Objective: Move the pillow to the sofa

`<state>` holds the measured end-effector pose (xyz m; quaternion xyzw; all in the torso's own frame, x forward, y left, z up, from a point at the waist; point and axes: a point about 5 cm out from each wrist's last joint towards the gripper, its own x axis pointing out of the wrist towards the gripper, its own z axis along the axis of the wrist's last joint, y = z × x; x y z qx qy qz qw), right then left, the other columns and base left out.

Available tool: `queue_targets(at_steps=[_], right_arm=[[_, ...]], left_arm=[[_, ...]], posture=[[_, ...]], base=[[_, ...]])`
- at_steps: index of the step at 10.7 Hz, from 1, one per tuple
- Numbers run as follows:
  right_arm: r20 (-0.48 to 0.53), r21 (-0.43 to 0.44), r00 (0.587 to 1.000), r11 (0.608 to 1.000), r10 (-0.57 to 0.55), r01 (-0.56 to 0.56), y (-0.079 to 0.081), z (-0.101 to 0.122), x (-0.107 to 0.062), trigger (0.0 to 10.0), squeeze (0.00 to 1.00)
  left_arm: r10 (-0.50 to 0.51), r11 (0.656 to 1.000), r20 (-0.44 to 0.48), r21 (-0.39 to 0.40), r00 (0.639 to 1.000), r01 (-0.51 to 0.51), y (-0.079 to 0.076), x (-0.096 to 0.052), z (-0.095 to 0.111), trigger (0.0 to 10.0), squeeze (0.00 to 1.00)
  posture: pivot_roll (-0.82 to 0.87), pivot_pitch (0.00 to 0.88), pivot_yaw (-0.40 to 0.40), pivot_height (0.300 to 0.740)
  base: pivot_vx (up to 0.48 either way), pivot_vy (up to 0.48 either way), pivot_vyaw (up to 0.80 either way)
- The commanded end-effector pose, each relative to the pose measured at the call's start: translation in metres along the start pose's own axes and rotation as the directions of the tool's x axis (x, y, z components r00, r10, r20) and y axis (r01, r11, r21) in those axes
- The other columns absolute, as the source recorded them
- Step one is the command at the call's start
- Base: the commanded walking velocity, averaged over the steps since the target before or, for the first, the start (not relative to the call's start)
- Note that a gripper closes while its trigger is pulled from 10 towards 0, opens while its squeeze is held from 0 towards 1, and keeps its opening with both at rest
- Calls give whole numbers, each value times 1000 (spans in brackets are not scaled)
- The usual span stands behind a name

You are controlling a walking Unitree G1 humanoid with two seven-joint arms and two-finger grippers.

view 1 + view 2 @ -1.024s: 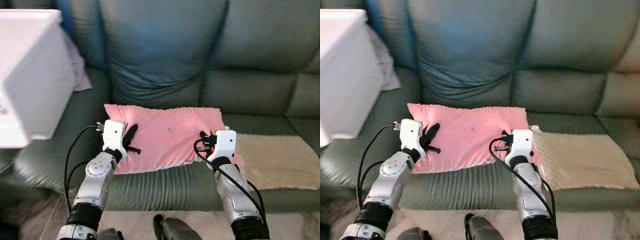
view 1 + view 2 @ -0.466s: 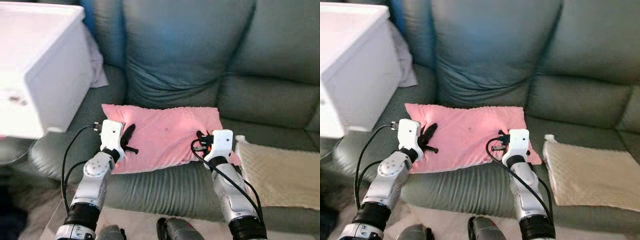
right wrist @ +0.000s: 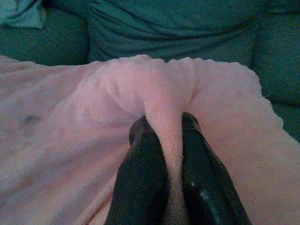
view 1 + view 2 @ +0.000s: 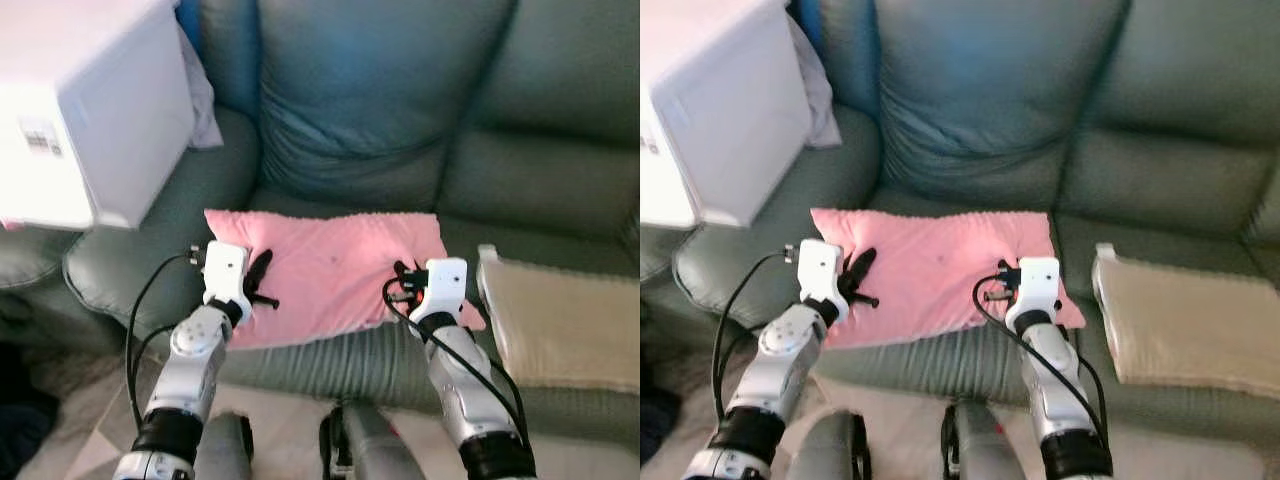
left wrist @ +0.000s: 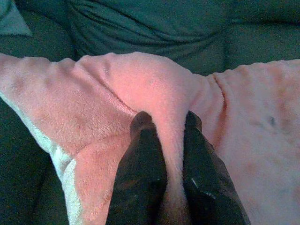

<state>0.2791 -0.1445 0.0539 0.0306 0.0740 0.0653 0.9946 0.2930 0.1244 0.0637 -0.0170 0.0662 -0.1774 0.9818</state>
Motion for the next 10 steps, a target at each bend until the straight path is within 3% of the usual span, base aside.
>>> queue_targets(at_steps=[1,10], right_arm=[[18,-4,1000,1000,-4,4,-3,4,0,10000,0],[7,-6,1000,1000,-13,13,-2,2,1,10000,0]], left_arm=[[-34,999,19,10,999,34,-5,2,5,10000,0],[-56,998,12,15,998,56,-7,1,3,10000,0]], posture=[[-64,110,-59,646],[-59,118,-56,646]], base=[[0,0,0],[0,0,0]])
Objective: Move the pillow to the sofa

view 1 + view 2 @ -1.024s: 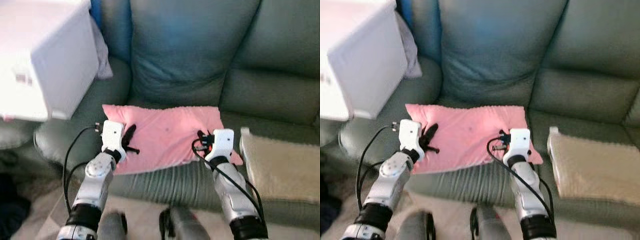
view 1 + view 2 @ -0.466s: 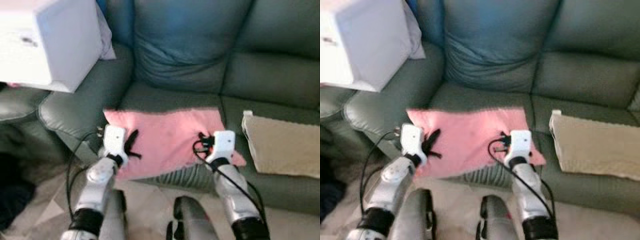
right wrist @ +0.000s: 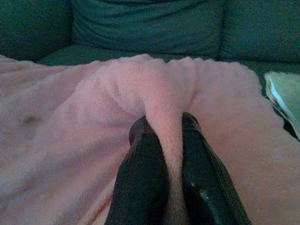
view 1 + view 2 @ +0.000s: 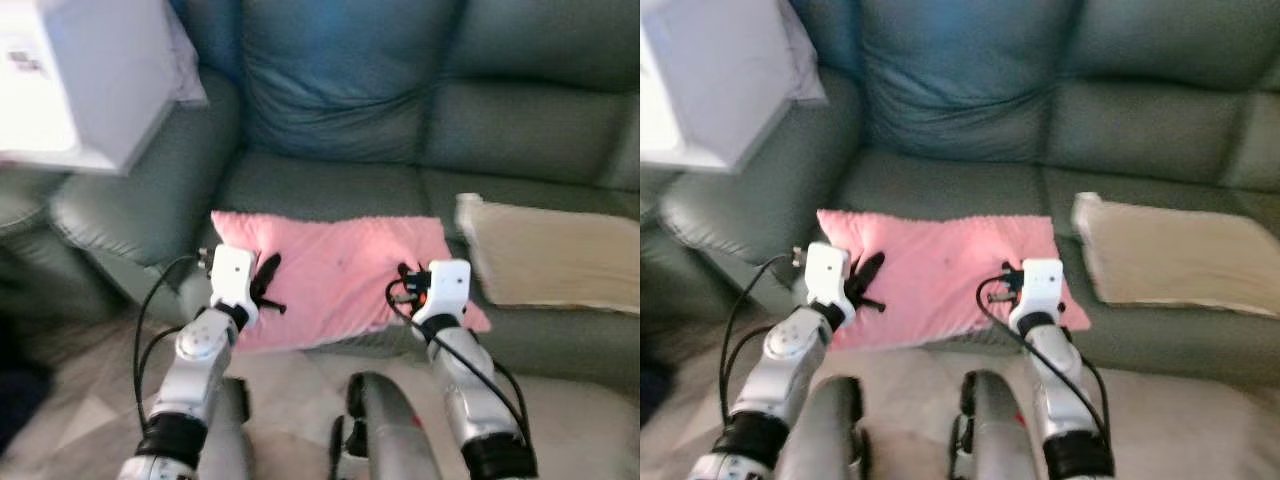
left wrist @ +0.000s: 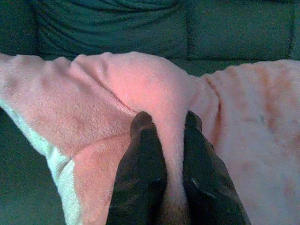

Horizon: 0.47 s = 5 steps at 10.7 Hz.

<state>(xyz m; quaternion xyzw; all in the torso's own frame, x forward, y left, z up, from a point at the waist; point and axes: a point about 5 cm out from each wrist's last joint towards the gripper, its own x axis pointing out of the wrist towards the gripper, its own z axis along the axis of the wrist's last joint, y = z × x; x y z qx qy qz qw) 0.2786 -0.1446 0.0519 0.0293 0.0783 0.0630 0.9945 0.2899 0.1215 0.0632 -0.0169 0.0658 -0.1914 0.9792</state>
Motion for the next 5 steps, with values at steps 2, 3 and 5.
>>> queue_targets(at_steps=[2,3,5], right_arm=[[16,-7,1000,1000,-9,9,-2,4,1,10000,0],[16,-7,1000,1000,-10,10,-2,4,0,10000,0],[13,-9,1000,1000,-11,11,-3,3,0,10000,0]], left_arm=[[-28,1000,11,13,1000,28,-2,2,4,10000,0],[-32,999,10,13,999,32,-4,2,4,10000,0],[-40,999,8,6,999,40,-6,3,3,10000,0]], posture=[[-60,122,-53,646],[-61,124,-52,646],[-65,124,-52,646]], base=[[0,0,0],[255,0,0],[276,0,0]])
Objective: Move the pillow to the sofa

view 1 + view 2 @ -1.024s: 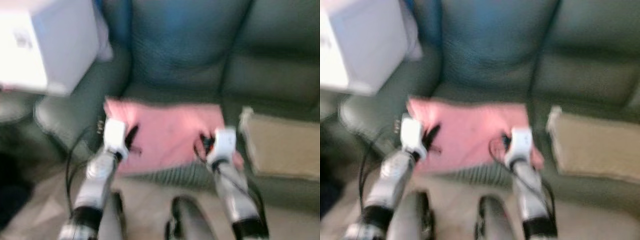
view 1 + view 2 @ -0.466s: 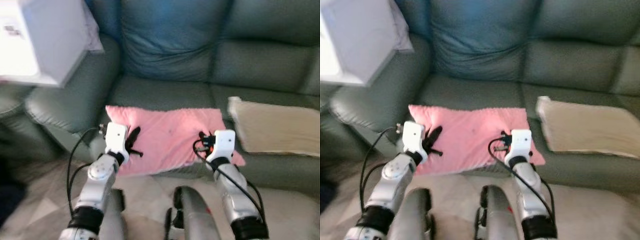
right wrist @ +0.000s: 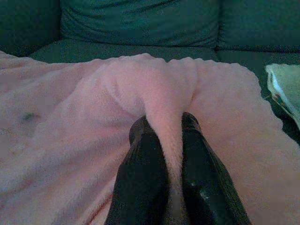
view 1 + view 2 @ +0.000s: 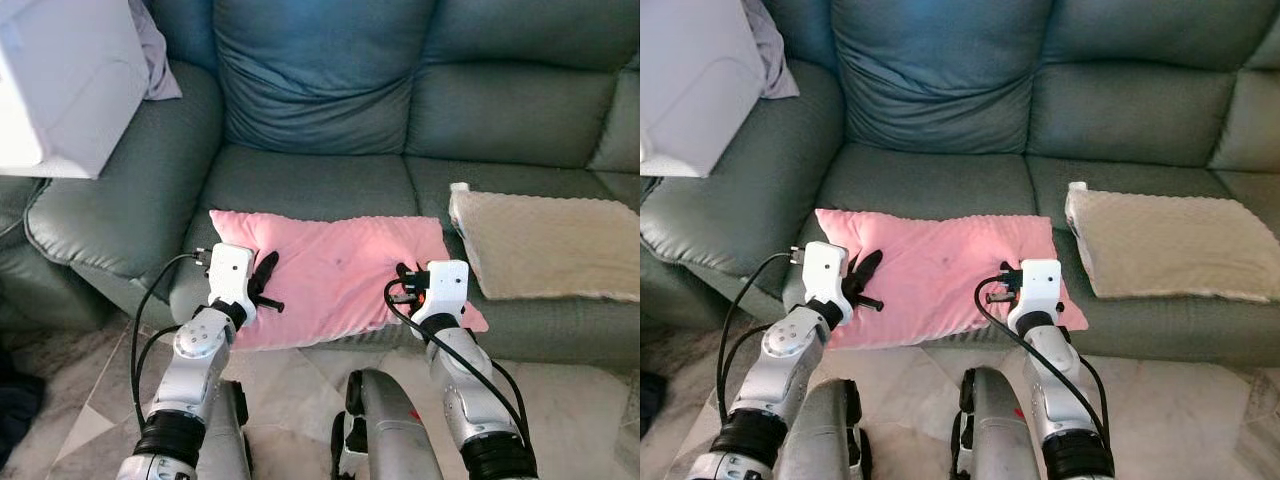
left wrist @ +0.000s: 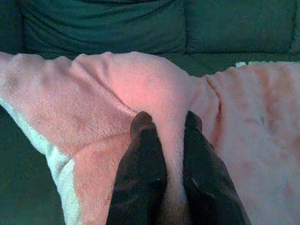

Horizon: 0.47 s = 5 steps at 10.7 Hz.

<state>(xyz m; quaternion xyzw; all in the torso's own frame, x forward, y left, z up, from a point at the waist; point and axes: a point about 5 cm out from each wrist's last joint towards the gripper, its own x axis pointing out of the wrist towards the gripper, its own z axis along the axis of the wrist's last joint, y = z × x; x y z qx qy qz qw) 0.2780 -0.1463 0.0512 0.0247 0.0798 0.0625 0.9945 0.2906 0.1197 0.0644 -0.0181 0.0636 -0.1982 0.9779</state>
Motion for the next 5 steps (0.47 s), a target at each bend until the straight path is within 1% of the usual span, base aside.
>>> queue_targets(at_steps=[1,4,5], right_arm=[[15,-1,1000,1000,-10,10,-2,4,1,10000,0],[14,-4,1000,1000,-8,8,-3,4,1,10000,0],[13,-2,1000,1000,-6,6,-1,4,0,10000,0]], left_arm=[[-25,1000,5,8,1000,25,-4,3,3,10000,0],[-28,1000,7,9,1000,28,-5,4,3,10000,0],[-52,998,-8,37,999,52,-6,2,1,10000,0]], posture=[[-69,125,-53,646],[-70,126,-54,646],[-68,133,-56,646]], base=[[289,0,0],[326,0,0],[352,0,0]])
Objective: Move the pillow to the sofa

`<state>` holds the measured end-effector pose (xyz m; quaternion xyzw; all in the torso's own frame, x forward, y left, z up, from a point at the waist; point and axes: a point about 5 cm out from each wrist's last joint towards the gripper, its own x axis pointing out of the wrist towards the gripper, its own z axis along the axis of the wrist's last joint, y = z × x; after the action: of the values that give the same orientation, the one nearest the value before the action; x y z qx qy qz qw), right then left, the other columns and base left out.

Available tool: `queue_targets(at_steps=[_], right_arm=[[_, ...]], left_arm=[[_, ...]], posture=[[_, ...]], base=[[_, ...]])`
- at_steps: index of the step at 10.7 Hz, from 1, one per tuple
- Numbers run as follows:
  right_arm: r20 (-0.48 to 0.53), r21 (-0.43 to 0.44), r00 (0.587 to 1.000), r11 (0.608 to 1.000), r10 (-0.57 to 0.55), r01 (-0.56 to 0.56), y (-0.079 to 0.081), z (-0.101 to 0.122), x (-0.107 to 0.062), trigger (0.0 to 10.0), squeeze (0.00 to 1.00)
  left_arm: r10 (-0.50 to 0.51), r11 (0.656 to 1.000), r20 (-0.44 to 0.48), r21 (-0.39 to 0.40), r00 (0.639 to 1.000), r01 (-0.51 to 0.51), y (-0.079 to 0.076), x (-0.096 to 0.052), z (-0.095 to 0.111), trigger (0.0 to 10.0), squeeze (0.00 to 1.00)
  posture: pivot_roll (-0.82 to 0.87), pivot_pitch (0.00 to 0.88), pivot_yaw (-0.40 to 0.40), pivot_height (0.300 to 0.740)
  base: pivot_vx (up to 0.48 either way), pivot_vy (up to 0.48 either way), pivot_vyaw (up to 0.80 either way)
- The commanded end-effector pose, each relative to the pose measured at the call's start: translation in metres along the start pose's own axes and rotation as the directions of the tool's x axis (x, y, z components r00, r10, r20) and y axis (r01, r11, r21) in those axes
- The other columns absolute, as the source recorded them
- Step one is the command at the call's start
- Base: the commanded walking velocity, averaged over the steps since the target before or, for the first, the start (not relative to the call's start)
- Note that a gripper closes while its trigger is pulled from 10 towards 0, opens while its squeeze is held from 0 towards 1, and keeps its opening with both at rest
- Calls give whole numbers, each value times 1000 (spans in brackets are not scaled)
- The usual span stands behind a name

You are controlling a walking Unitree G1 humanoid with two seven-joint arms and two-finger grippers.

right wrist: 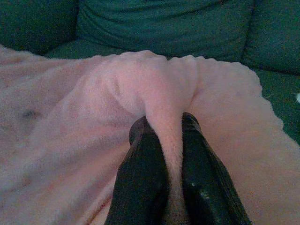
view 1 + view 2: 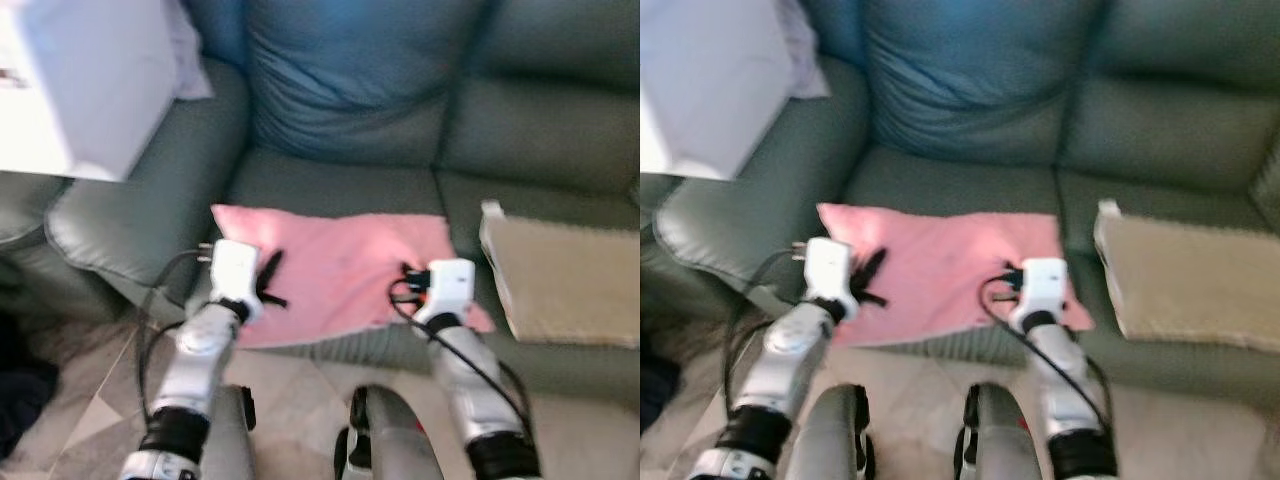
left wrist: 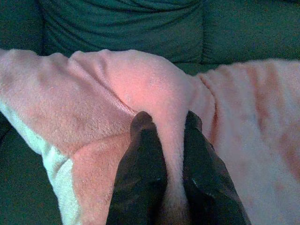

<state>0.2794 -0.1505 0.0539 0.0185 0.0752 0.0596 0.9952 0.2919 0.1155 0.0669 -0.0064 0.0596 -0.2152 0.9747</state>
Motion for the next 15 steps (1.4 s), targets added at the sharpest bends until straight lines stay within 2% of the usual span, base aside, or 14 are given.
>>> queue_targets(at_steps=[1,4,6,7,8,9,10,11,12,13,15], right_arm=[[4,10,1000,1000,3,-3,4,1,0,10000,0],[6,21,1000,1000,-11,11,1,5,1,10000,0],[3,29,1000,999,-19,19,2,5,0,10000,0],[11,41,1000,999,-24,23,3,10,2,10000,0],[22,52,999,998,-32,31,3,17,5,10000,0],[32,69,998,996,-50,47,2,23,8,10000,0],[30,80,998,995,-57,54,1,25,10,10000,0],[41,91,998,995,-52,48,1,33,15,10000,0],[26,79,999,996,-44,42,-2,36,24,10000,0],[12,74,999,997,-38,37,-4,40,32,10000,0],[3,59,1000,998,-27,27,-6,52,51,10000,0]], left_arm=[[-34,999,-19,36,999,35,0,-2,-3,10000,0],[-27,997,-24,73,999,29,15,-2,0,10000,0],[-34,996,-30,84,999,37,18,-5,0,10000,0],[-33,994,-23,106,999,35,24,-6,2,10000,0],[-24,988,-32,151,999,29,35,-5,7,10000,0],[-28,986,-39,161,999,33,46,-3,12,10000,0],[-26,978,-46,205,999,34,52,0,17,10000,0],[-39,959,-48,280,998,51,59,11,31,10000,0],[3,942,-38,336,999,10,71,25,49,10000,0],[50,936,-24,349,998,-38,82,31,62,10000,0],[105,921,-28,379,994,-86,93,37,73,10000,0]], posture=[[-65,142,-55,646],[-71,179,-52,646],[-70,206,-49,646],[-69,234,-48,646],[-62,295,-45,646],[-59,353,-42,646],[-59,381,-40,646],[-51,427,-39,646],[-43,463,-29,646],[-36,501,-19,646],[-33,531,-16,646]], base=[[251,0,0],[254,0,0],[139,0,0],[0,0,0],[0,0,0],[0,0,0],[0,0,0],[0,0,0],[0,0,0],[0,0,0],[0,0,0]])
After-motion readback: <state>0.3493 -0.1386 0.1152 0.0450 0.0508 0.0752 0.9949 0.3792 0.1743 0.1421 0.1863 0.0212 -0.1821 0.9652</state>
